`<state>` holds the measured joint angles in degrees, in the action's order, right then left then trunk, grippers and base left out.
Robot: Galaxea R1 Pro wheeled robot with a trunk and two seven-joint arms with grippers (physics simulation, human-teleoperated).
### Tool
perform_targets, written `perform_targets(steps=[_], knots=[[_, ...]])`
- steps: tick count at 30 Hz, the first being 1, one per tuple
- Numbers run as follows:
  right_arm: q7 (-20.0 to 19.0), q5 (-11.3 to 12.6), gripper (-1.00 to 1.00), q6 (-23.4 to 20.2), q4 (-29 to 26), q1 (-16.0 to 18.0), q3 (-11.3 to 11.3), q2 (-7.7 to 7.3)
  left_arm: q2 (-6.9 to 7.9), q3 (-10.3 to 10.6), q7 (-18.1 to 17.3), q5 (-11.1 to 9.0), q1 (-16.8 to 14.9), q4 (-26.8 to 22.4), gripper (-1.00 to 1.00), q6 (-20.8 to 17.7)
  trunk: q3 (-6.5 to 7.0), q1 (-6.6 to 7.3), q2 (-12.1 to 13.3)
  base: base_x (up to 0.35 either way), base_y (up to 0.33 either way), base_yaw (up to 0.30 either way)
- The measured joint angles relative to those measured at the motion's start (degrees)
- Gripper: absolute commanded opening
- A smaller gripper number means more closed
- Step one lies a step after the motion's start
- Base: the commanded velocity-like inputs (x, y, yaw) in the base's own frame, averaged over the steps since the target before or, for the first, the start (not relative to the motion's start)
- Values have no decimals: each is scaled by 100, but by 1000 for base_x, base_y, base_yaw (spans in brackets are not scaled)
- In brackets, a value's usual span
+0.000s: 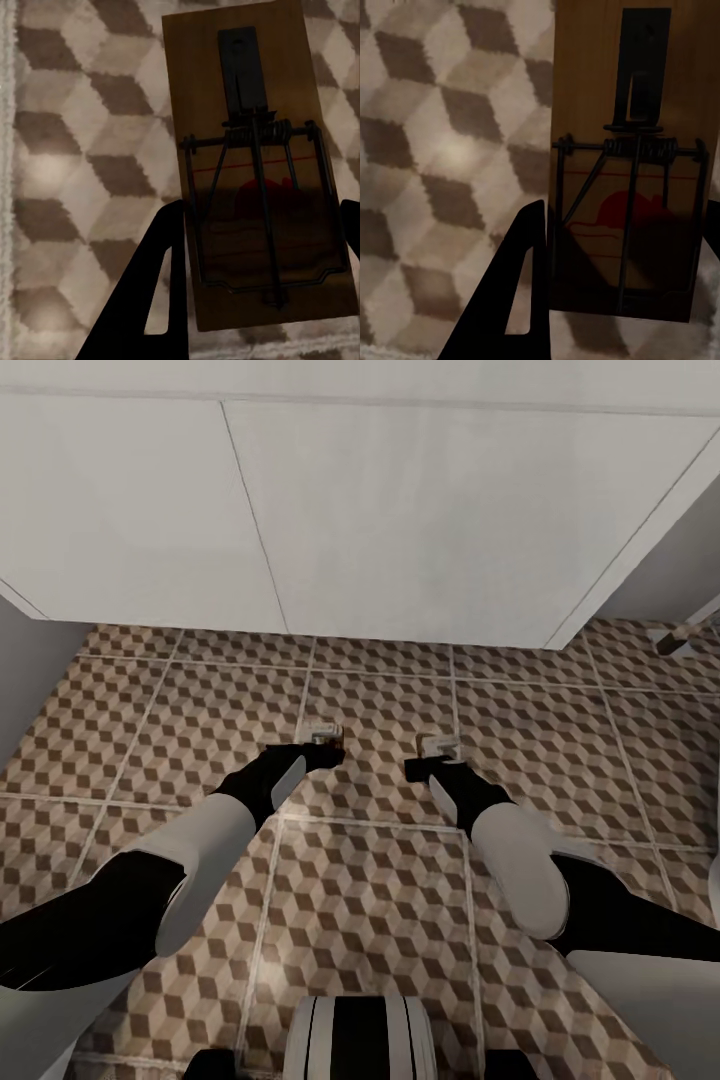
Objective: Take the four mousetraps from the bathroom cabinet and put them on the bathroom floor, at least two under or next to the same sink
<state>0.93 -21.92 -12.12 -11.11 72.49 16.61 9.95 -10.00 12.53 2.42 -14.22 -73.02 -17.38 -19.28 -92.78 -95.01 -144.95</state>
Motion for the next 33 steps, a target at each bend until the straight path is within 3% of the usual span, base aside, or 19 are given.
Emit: perform_targets(steps=[8, 33], knots=[[-2, -2, -100, 228, 82, 1, -3, 0, 0, 1, -33, -9, -1, 170, -100, 333, -177, -21, -11, 0, 0, 0], [-4, 0, -100, 407, 137, 1, -7, 0, 0, 0, -41, 3, 0, 206, -100, 355, -178, -20, -11, 0, 0, 0]])
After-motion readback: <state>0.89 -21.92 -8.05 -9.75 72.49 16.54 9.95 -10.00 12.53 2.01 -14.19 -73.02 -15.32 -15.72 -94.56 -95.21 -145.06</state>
